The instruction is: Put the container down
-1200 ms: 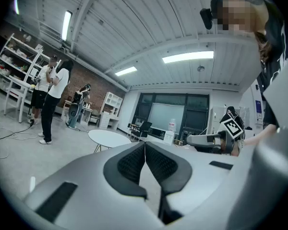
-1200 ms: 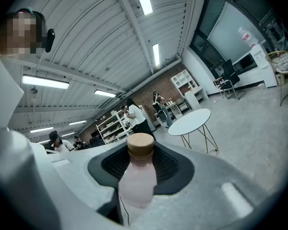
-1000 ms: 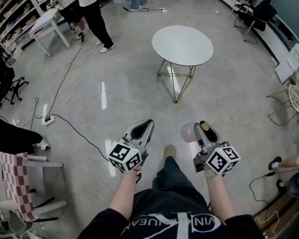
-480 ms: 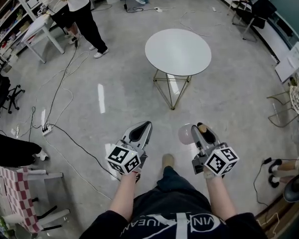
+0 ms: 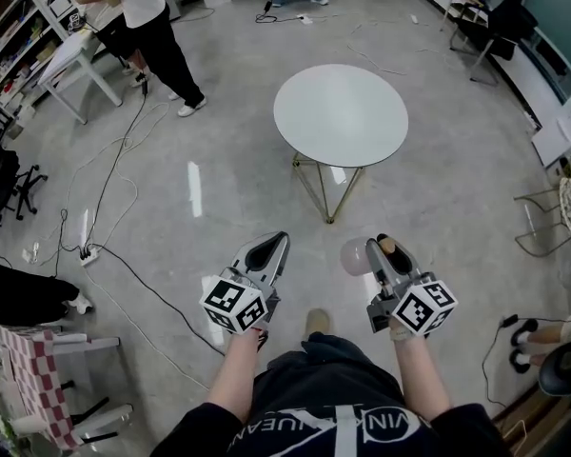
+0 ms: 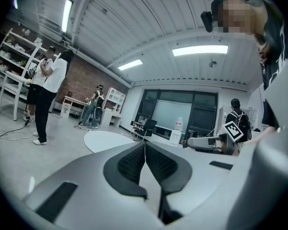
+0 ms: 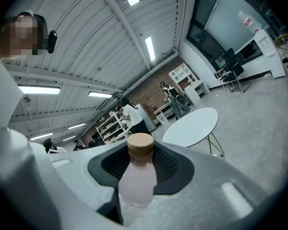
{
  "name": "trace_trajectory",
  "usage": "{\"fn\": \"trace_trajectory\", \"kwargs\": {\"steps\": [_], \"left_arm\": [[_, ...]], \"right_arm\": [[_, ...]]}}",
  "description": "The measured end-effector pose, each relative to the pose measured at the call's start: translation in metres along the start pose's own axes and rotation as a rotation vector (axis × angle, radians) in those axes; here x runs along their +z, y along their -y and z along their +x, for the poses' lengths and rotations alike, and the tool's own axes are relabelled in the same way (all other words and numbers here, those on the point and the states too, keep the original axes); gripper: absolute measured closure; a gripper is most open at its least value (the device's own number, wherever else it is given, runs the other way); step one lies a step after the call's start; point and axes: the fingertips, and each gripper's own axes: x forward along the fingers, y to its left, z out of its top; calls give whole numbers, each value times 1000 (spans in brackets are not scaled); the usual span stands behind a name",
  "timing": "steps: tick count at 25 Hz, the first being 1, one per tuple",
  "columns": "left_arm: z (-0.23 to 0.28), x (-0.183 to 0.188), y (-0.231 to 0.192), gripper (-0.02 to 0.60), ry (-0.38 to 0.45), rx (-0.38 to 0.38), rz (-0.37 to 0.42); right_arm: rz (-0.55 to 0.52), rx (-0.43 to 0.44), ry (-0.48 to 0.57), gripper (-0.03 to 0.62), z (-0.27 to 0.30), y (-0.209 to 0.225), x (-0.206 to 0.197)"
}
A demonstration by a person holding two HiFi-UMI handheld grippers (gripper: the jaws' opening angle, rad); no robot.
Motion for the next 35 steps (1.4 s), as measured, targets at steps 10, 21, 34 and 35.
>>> {"fn": "trace_trajectory", "kwargs": {"steps": [10,21,34,35], "left_arm": [[24,6,-13,568,-15,14,4],[33,-13,-30,567,-48,49,-33],[98,8,-74,568,-58,-24,-39],[105,9,-79,568,-61,-28,-42]], "right_arm": [[32,9,-1,457,23,21,12],[73,5,-13,457,39,43,11],[72,-50,4,457,93,73,39],[73,-52,5,457,98,77,42]]}}
